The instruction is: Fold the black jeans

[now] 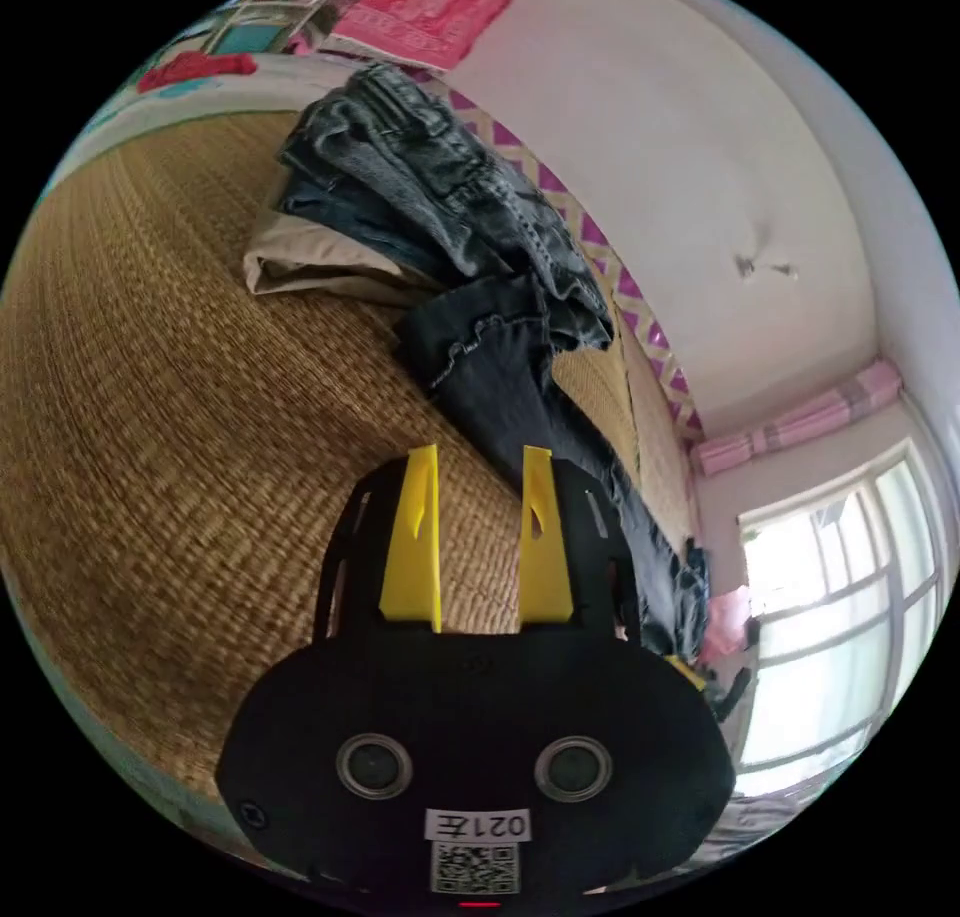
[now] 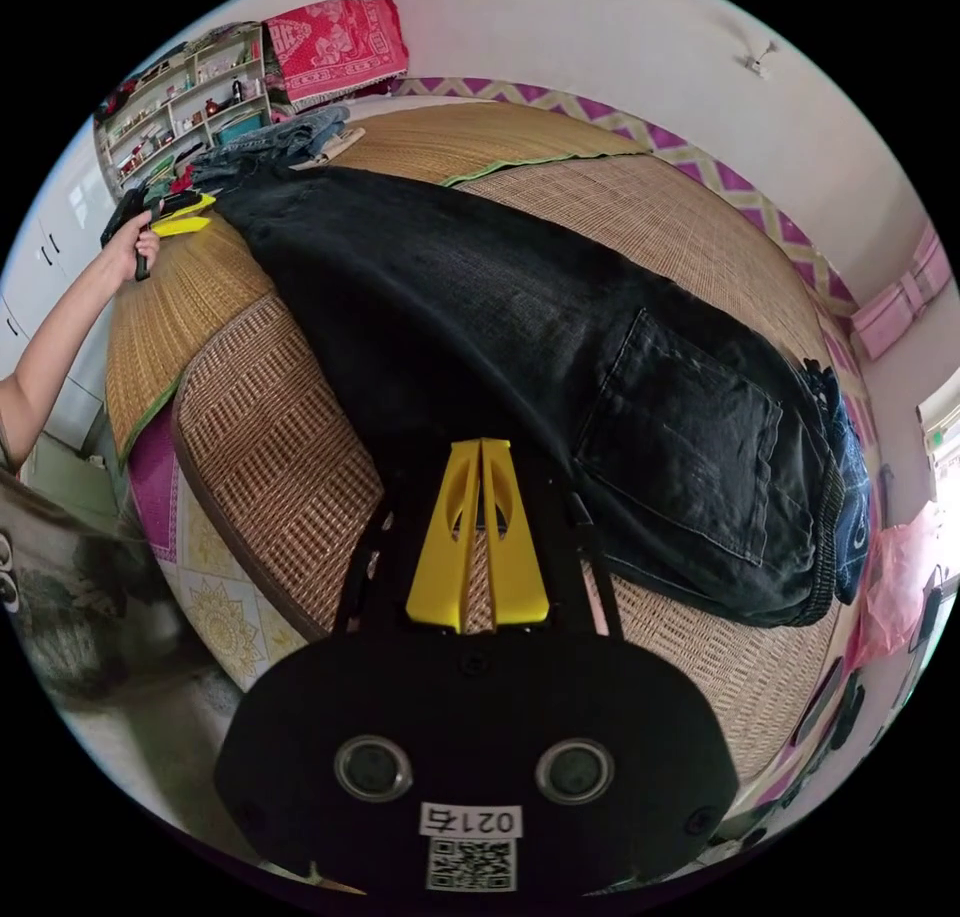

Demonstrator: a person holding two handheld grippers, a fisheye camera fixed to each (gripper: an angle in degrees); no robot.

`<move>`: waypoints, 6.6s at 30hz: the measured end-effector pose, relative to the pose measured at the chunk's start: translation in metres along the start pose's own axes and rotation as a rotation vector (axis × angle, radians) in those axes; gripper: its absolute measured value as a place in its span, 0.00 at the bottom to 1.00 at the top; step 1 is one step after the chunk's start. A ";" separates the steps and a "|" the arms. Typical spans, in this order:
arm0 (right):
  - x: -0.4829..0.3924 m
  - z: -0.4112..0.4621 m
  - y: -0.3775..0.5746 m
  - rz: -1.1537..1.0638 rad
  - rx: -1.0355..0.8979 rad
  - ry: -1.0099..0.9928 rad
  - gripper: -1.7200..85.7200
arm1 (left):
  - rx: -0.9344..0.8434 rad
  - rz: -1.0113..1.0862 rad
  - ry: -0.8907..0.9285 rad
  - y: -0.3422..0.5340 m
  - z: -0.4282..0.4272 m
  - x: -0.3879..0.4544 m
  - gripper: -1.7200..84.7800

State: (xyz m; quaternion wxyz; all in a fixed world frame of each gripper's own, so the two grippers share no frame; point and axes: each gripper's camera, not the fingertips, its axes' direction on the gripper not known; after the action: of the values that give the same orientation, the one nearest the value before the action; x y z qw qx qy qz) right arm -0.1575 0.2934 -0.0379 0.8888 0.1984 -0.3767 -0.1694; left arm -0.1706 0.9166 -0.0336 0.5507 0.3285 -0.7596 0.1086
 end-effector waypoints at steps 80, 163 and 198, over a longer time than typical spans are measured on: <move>0.611 -0.062 0.504 1.295 0.576 -0.697 0.14 | -0.095 1.313 -0.001 0.256 0.078 0.761 0.10; 0.451 0.327 0.233 0.476 0.244 -0.971 0.02 | -0.705 0.272 0.206 0.132 0.255 0.271 0.08; 0.426 0.102 0.170 0.098 0.420 -0.098 0.01 | -0.763 0.564 0.910 0.233 0.274 0.329 0.01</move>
State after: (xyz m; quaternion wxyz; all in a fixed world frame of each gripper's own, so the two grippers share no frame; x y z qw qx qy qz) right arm 0.0742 0.2256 0.3656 0.8158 0.3519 -0.4558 -0.0533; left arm -0.5830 0.8247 0.2100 0.8451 -0.1804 -0.4933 0.0998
